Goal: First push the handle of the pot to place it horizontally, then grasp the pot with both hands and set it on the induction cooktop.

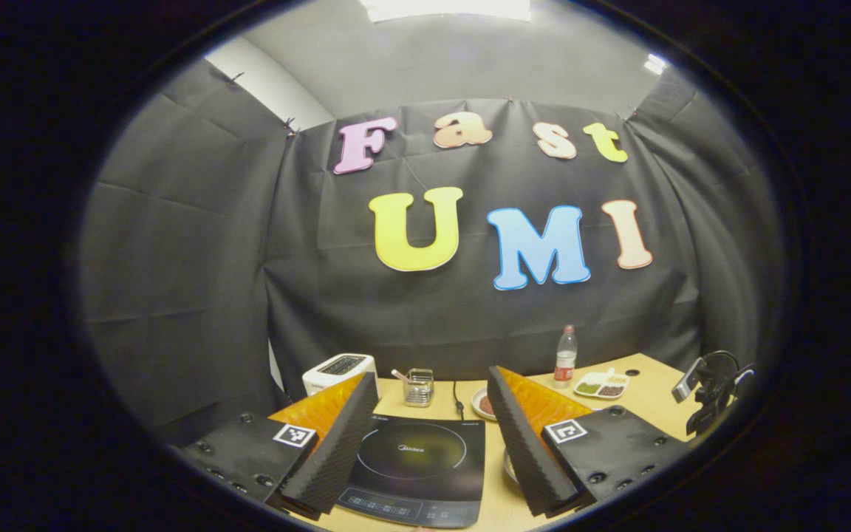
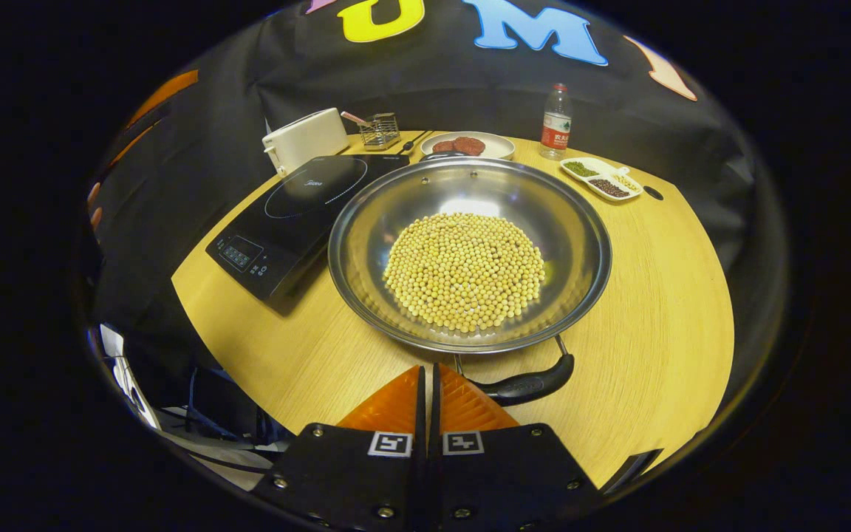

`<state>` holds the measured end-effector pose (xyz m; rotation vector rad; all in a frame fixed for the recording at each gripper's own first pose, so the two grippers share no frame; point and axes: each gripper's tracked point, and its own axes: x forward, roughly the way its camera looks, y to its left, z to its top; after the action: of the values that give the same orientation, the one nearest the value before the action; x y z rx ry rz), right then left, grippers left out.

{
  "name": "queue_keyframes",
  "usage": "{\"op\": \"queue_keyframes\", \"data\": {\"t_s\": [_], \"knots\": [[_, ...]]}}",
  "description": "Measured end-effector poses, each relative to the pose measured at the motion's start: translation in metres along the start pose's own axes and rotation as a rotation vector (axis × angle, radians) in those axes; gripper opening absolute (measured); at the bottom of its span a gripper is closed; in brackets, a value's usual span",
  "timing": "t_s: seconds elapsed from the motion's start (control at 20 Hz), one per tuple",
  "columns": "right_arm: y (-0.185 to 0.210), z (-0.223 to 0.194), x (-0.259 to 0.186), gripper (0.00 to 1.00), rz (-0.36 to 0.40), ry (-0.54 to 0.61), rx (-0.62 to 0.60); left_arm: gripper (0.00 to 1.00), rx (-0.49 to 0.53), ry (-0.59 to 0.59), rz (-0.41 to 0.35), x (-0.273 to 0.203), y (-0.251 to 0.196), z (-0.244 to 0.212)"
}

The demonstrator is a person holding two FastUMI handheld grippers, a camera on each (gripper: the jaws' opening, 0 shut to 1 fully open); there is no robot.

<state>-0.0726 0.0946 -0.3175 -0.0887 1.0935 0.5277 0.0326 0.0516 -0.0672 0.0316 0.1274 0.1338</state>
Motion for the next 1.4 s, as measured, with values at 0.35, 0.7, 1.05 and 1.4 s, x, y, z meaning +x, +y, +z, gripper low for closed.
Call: {"op": "queue_keyframes", "data": {"t_s": [0.35, 0.7, 1.05, 1.4], "knots": [[-0.029, 0.002, 0.004, 0.01, -0.037, 0.048, 0.074, 1.00, -0.002, 0.010, 0.005, 0.007, -0.017, -0.003], [-0.060, 0.010, 0.005, 0.01, -0.078, 0.065, 0.111, 1.00, 0.011, 0.015, 0.014, 0.010, -0.031, -0.004], [-0.099, 0.020, 0.009, 0.01, -0.139, 0.062, 0.025, 1.00, 0.008, 0.031, 0.045, 0.016, -0.033, -0.013], [-0.141, 0.033, 0.013, 0.01, -0.189, 0.053, -0.015, 1.00, 0.007, 0.052, 0.083, 0.021, -0.041, -0.023]]}}
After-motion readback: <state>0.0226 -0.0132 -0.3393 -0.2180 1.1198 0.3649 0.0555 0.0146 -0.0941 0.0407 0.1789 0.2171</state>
